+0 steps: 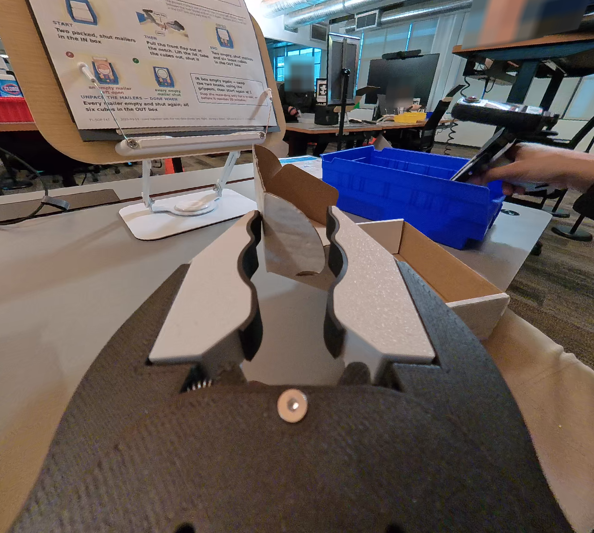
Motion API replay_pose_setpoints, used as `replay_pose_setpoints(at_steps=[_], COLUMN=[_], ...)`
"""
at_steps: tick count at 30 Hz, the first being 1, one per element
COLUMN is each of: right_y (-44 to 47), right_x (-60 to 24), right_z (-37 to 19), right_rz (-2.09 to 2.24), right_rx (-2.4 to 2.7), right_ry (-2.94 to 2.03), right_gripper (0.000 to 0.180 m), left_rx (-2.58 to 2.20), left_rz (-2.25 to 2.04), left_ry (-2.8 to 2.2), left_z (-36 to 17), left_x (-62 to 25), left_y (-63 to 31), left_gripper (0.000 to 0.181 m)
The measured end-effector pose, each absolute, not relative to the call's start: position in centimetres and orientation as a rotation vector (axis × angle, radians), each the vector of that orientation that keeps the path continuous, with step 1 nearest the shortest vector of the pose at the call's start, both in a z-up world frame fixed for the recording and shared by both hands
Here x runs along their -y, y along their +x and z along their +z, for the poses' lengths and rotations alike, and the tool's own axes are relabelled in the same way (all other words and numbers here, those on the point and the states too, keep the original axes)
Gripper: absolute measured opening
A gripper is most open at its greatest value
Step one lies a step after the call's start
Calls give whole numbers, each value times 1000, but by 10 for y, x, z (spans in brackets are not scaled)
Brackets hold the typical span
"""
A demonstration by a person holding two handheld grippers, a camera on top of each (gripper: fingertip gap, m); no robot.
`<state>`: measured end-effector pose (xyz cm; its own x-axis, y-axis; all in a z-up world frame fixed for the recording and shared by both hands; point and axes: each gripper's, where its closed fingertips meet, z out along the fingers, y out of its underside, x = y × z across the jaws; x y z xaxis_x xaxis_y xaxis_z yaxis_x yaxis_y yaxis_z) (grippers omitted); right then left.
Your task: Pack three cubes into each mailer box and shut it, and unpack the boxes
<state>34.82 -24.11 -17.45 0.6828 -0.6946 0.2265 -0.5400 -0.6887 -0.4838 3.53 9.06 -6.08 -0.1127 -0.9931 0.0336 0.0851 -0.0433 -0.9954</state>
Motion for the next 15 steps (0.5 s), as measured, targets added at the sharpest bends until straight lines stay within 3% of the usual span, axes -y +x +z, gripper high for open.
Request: replay_pose_setpoints(at_steps=[9, 15], right_y=[345, 273], right_x=[235, 133], right_z=[-146, -83], right_rz=[-564, -254], right_rx=[-950, -601], right_ry=[-2434, -2199], right_gripper=[29, 21], left_rx=[-1206, -1204], left_rz=[-1358, -1352], left_ry=[-1116, -1121], left_z=[-60, -61], left_x=[-90, -91], left_y=[36, 35], left_gripper=[39, 39])
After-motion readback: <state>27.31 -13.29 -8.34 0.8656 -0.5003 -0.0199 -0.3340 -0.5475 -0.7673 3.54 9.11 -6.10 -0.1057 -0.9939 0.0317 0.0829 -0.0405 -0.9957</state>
